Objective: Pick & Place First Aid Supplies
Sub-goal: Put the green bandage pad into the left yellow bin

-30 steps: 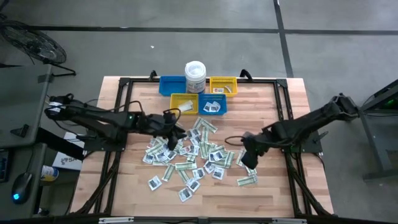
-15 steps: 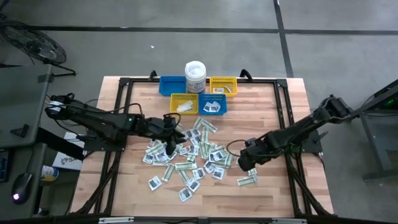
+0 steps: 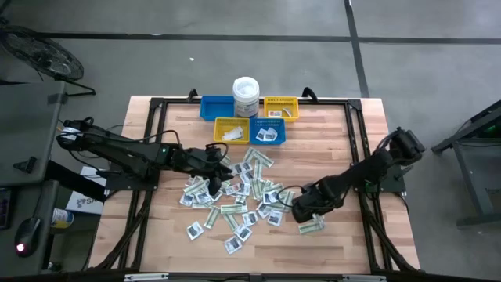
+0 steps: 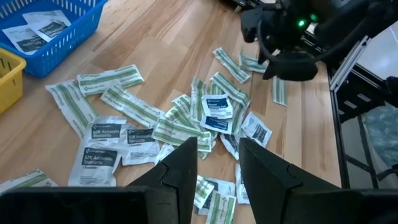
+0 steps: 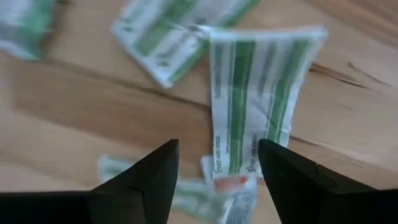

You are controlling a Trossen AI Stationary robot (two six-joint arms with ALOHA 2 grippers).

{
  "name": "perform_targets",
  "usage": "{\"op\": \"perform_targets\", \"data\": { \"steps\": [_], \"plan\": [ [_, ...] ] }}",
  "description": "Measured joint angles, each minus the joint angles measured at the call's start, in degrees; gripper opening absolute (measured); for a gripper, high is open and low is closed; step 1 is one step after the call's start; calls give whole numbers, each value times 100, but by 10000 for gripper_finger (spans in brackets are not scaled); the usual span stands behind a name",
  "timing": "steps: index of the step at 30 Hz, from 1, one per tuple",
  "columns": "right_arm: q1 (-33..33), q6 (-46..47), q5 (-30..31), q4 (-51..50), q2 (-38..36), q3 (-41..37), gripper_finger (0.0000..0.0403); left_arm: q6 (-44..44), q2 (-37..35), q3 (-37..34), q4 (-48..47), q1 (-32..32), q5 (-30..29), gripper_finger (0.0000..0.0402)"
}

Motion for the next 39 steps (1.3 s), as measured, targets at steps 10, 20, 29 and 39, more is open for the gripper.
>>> {"op": "perform_targets", "data": {
  "steps": [10, 20, 29, 39],
  "plan": [
    [-3, -159, 134, -529, 209, 28, 216, 0, 0, 0, 0, 0, 28, 120],
    [-15, -617, 412, -885, 509, 78, 179, 12, 0, 0, -3, 7, 31, 120],
    [-11, -615, 497, -771, 528, 81, 86, 4, 0, 0, -1, 7, 33, 120],
    [2, -652, 641, -808, 444, 85, 11, 0, 0, 0, 1, 7, 35, 120]
  ]
}}
